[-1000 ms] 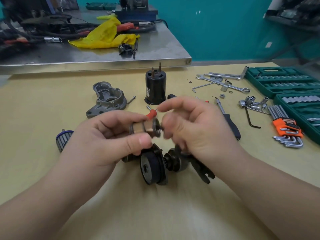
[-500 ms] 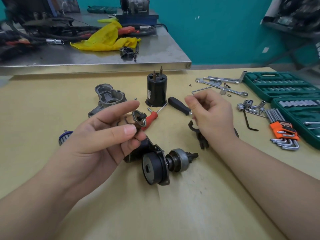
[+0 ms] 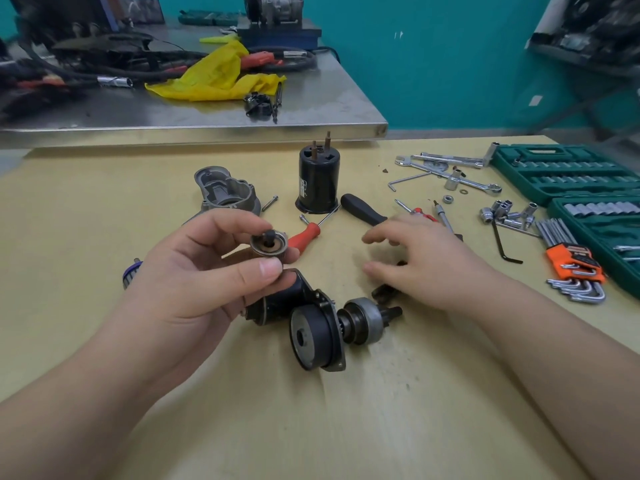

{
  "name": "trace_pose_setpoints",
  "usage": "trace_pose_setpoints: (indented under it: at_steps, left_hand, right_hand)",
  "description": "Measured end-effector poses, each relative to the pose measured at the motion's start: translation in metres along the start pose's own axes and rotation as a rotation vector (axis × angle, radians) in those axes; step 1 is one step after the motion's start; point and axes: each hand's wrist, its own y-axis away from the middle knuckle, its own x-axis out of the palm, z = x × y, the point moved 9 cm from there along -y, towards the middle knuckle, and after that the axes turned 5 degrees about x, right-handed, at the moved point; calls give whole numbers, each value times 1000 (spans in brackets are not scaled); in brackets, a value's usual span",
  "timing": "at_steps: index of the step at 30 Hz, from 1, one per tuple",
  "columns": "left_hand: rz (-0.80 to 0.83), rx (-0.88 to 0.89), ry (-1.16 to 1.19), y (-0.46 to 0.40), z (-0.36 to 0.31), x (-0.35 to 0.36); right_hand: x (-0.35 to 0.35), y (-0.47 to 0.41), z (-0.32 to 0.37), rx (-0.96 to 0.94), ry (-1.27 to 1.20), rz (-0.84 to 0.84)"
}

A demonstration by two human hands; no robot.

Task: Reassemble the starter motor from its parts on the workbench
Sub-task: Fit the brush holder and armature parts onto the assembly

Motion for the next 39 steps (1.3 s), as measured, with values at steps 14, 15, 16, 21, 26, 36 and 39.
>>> trace_pose_setpoints:
  at_steps: [14,15,16,21,26,36,39]
  left_hand:
    - [-87,173,-243,0,-11,-13]
    - [-99,167,-259,0,-11,-14]
    - [-106,163,-281,0,-10,-14]
    - [-97,168,-338,2,-11,-11]
    - [-88,208,-379,6,-18,-2]
    - [-84,280,-407,13,-25,8]
    - [-66,294,-391,13,-25,11]
  right_hand:
    - [-1,10,-22,-131,-3,488]
    - [-1,10,-22,-137,42,474]
    - [-1,9,-21,-137,67,443]
    - [-4,0,-6,-142,53,186]
    - [-20,8,10,-123,-284,-57]
    - [-44,65,86,-482,-624,-402]
    - [-45,72,94,-528,-590,-440]
